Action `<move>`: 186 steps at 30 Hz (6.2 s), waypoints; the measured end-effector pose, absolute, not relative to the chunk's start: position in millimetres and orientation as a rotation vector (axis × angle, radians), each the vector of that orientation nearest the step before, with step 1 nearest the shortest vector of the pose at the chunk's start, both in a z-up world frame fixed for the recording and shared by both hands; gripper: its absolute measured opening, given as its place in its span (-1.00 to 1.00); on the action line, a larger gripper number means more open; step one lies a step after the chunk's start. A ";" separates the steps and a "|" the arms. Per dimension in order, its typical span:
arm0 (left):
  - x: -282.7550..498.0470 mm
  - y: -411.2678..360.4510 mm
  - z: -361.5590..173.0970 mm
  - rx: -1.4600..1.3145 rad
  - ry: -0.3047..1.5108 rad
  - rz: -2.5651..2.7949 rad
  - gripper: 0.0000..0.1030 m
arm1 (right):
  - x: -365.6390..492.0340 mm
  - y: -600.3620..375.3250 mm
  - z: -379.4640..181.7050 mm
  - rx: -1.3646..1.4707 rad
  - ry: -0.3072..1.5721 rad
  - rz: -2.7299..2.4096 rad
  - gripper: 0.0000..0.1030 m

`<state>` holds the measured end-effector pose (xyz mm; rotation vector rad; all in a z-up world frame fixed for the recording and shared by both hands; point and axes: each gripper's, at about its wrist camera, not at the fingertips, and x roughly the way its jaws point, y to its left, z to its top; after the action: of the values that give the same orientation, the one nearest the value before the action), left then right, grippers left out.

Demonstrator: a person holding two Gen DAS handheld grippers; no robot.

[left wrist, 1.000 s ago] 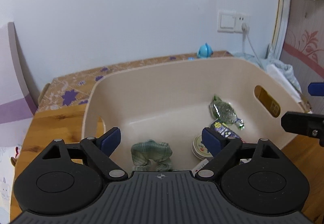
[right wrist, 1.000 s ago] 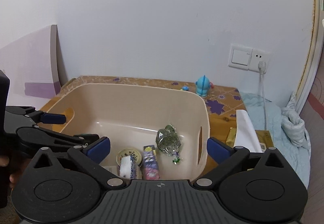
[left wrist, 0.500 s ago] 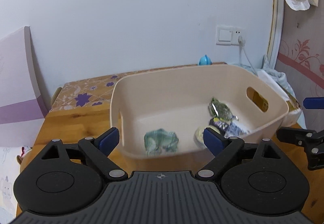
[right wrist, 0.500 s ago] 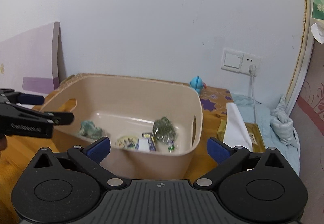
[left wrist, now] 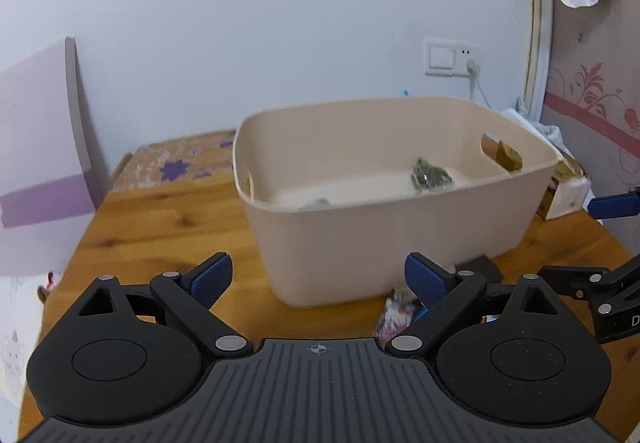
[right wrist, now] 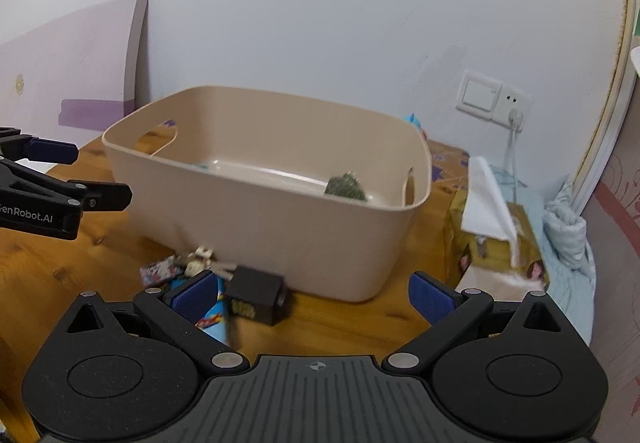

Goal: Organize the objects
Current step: 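Withdraw both tools from the bin toward the remaining items, then grasp the Hello Kitty blind box with the left tool while the right tool grasps the blue cartoon tissue pack, then lift both items and carry them over the bin, then open both tools to release the blind box and tissue pack into the bin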

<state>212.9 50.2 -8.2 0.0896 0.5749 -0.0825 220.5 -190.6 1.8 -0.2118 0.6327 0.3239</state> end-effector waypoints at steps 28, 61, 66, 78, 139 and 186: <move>237.9 54.3 -81.0 0.102 0.805 -0.210 0.84 | 221.1 -152.1 -71.0 -0.207 0.872 0.441 1.00; 266.2 52.3 -83.6 0.128 0.756 -0.298 0.76 | 218.6 -150.3 -83.5 -0.166 0.713 0.465 0.91; 256.5 47.0 -79.3 0.132 0.729 -0.328 0.25 | 213.5 -151.1 -80.3 -0.165 0.697 0.464 0.54; 243.7 36.4 -72.4 0.159 0.743 -0.339 -0.48 | 201.6 -157.2 -71.7 -0.180 0.697 0.466 -0.16; 289.3 42.3 44.6 0.199 0.521 -0.182 -0.54 | 249.5 -224.6 42.7 -0.051 0.392 0.369 -0.16; 307.3 14.0 25.6 0.172 0.524 -0.147 0.78 | 282.4 -208.1 34.9 -0.086 0.477 0.395 0.95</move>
<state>307.3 14.0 25.6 0.1717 0.5243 -0.1473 282.4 -208.1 34.9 -0.0855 0.4771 0.3953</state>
